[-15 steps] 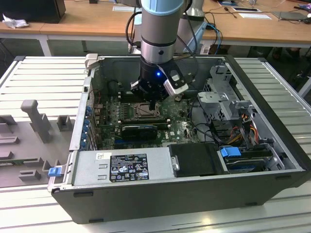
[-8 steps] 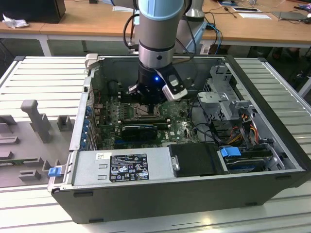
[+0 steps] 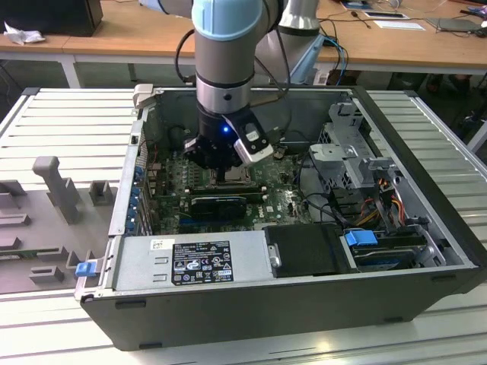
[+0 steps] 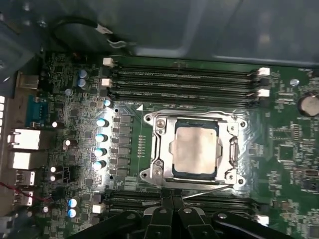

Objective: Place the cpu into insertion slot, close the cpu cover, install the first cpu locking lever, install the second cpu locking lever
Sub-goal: 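Install the second cpu locking lever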

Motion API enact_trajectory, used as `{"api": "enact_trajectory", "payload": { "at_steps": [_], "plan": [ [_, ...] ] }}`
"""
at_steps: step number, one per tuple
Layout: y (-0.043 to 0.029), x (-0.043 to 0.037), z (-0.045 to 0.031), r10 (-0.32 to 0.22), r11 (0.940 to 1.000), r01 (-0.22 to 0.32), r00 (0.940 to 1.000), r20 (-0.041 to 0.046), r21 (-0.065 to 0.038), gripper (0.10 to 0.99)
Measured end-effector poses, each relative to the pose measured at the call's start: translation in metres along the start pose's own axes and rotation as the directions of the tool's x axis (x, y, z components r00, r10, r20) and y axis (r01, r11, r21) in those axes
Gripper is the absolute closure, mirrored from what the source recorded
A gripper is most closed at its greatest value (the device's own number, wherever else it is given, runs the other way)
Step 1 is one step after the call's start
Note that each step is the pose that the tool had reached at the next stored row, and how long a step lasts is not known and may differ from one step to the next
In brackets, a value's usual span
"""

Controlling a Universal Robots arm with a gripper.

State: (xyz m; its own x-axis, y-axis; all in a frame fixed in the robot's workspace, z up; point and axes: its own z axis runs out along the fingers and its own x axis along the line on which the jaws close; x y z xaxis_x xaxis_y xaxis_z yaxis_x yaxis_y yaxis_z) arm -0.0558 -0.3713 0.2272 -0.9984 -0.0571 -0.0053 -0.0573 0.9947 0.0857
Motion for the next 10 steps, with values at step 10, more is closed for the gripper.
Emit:
{"api": "enact_trajectory", "payload": {
  "at_steps": [10],
  "plan": [
    [-0.0062,0.006,0.0143,-0.009,0.9986,0.009,1.0,0.0026,-0.051,0.98]
  ]
}}
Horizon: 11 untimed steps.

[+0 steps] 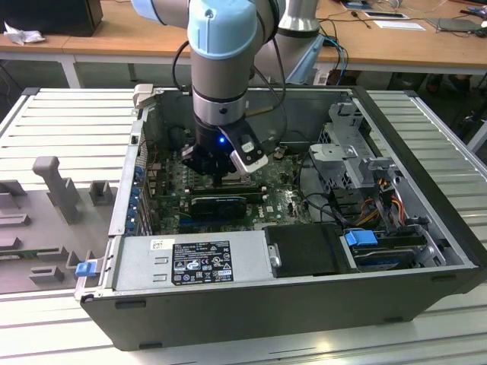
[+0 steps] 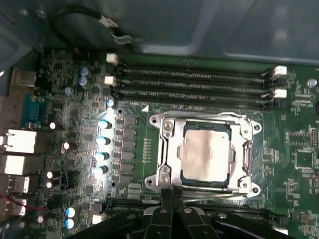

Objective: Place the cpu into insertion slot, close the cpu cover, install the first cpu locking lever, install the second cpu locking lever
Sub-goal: 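Install the second cpu locking lever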

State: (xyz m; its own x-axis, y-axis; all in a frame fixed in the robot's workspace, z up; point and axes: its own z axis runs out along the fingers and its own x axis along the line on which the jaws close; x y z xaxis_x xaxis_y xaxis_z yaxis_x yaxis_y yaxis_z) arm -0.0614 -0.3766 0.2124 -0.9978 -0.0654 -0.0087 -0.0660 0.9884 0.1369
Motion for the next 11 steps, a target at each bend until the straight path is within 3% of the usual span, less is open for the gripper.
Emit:
{"api": "enact_trajectory", "payload": {
  "at_steps": [2,5,7,9,11],
  "plan": [
    [-0.0048,0.0012,-0.0006,0.0,0.9999,0.0,1.0,0.0011,-0.016,0.98],
    [-0.0101,0.0024,-0.0014,-0.006,0.9998,0.006,1.0,0.0005,-0.02,0.98],
    [-0.0121,0.0039,-0.0016,-0.012,0.9995,0.012,0.9999,0.0004,-0.029,0.98],
    [-0.0137,0.0079,-0.0014,-0.02,0.9982,0.02,0.9998,0.0016,-0.056,0.98],
    [-0.0138,0.0107,-0.001,-0.022,0.9972,0.022,0.9998,0.0028,-0.071,0.98]
  ]
}}
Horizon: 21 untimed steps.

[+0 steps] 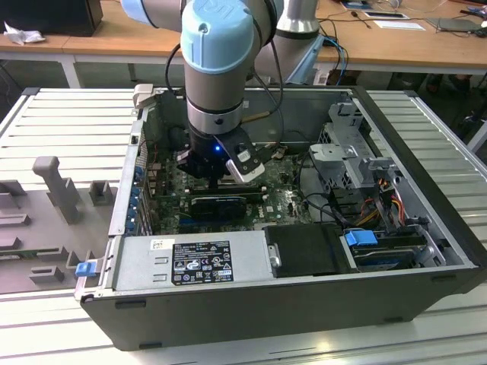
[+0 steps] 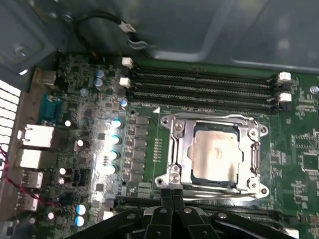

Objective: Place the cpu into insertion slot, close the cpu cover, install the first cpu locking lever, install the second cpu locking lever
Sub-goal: 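Install the second cpu locking lever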

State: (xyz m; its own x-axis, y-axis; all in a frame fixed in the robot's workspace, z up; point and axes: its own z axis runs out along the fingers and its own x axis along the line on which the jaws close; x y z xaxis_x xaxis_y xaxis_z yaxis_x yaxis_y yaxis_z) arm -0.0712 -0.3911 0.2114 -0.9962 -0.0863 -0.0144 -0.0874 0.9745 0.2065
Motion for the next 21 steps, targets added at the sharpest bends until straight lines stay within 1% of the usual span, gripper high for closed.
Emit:
{"api": "enact_trajectory", "payload": {
  "at_steps": [2,3,4,6,7,9,11,13,14,15,20,21],
  "plan": [
    [-0.0005,0.0014,0.0008,-0.001,0.9999,0.002,1.0,0.0013,-0.016,0.98],
    [-0.0008,0.0018,0.0018,-0.002,0.9995,0.002,1.0,0.0023,-0.03,0.98],
    [-0.0012,0.0021,0.0028,-0.003,0.9992,0.003,1.0,0.0031,-0.04,0.98],
    [-0.0022,0.0025,0.0038,-0.004,0.9987,0.004,1.0,0.0038,-0.051,0.98],
    [-0.0031,0.0026,0.0042,-0.005,0.9983,0.005,1.0,0.0043,-0.058,0.98],
    [-0.0052,0.0028,0.004,-0.005,0.9981,0.005,1.0,0.0048,-0.062,0.98],
    [-0.0095,0.0032,0.0031,-0.005,0.998,0.005,1.0,0.0047,-0.063,0.98],
    [-0.0123,0.0035,0.0025,-0.005,0.998,0.005,1.0,0.0048,-0.063,0.98],
    [-0.0134,0.0036,0.0024,-0.005,0.9978,0.005,1.0,0.0051,-0.066,0.98],
    [-0.0137,0.0037,0.0028,-0.005,0.9976,0.005,1.0,0.0055,-0.07,0.98],
    [-0.0147,0.0045,0.0071,-0.005,0.9969,0.005,1.0,0.0061,-0.079,0.98],
    [-0.0149,0.0046,0.008,-0.005,0.9966,0.005,1.0,0.0065,-0.082,0.98]
  ]
}}
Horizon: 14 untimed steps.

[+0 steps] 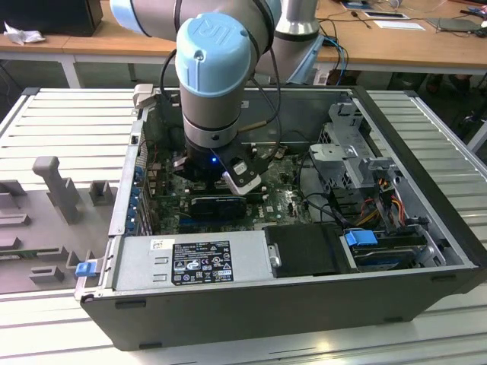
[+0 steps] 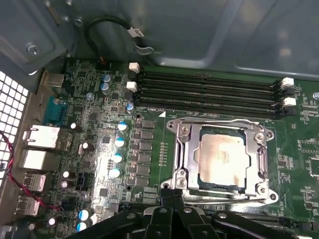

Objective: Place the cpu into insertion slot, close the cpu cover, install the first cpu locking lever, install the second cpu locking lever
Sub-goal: 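Install the second cpu locking lever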

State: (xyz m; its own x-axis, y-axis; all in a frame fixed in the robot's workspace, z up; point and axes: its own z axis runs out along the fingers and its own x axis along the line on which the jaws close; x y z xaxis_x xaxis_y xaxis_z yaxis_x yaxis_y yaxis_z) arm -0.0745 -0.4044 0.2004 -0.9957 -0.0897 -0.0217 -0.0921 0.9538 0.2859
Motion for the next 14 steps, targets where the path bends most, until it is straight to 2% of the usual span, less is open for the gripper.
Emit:
{"api": "enact_trajectory", "payload": {
  "at_steps": [2,6,10,14],
  "plan": [
    [-0.0003,0.0,0.0014,0.0,0.9998,0.0,1.0,0.0017,-0.018,0.98],
    [-0.0016,0.0034,0.005,-0.002,0.9992,0.002,1.0,0.0033,-0.041,0.98],
    [-0.002,0.0059,0.007,-0.004,0.9986,0.004,1.0,0.0038,-0.053,0.98],
    [-0.0021,0.0059,0.0063,-0.004,0.9985,0.004,1.0,0.0041,-0.054,0.98]
  ]
}}
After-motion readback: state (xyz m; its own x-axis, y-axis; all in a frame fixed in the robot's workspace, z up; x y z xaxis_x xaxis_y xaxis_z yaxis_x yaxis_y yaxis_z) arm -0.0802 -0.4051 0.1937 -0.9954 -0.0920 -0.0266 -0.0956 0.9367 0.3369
